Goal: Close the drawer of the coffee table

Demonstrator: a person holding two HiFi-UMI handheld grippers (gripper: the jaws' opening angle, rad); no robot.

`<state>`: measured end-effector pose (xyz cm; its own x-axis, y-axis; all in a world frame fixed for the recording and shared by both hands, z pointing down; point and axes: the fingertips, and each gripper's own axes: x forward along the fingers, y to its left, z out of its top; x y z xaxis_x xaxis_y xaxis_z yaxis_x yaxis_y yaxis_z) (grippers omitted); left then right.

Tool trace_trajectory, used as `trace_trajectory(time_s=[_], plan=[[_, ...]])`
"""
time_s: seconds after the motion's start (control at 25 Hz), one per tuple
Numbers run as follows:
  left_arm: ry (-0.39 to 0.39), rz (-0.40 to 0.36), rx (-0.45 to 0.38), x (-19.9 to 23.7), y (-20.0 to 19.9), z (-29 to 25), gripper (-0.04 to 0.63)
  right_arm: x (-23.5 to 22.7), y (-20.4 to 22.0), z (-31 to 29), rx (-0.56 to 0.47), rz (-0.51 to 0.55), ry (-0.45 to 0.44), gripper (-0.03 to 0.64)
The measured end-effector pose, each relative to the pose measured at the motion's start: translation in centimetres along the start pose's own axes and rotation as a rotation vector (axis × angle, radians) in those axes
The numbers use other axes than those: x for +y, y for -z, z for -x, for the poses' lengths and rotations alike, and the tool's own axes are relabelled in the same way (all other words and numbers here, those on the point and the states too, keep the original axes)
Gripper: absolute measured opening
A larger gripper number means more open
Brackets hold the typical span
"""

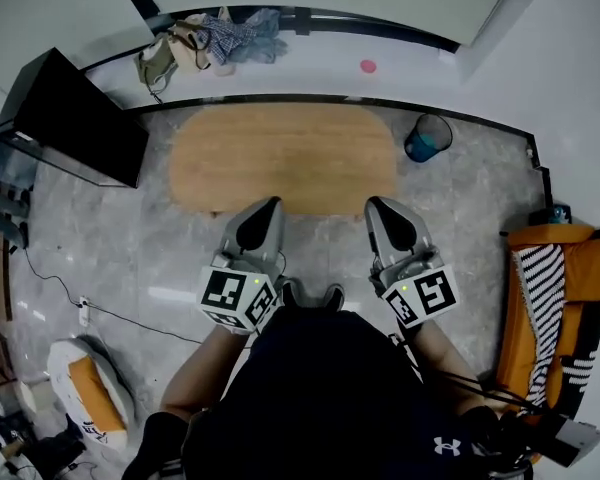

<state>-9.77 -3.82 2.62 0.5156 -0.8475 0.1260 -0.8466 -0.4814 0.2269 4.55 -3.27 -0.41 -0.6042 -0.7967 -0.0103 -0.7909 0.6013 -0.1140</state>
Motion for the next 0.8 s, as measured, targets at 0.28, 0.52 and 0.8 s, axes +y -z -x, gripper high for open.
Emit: trace_trajectory(time_s=[0.28,0.52,0.8], plan=[[0.051,-0.081,-0.072,-3.1,-2.8,0.5,0.002,0.2,-2.1,1.1,-0.009,0.071,0.046,0.0],[0.036,-0.142,-0.103,-3.6,-4.1,0.8,0.002,0.5,-2.7,1.6,-0.016,0.102,0.059,0.001],[0.024,-0.118,-0.084,-3.0,-3.2,1.3,0.002,1.4,-2.1,1.5,-0.004,0.104,0.046,0.0]])
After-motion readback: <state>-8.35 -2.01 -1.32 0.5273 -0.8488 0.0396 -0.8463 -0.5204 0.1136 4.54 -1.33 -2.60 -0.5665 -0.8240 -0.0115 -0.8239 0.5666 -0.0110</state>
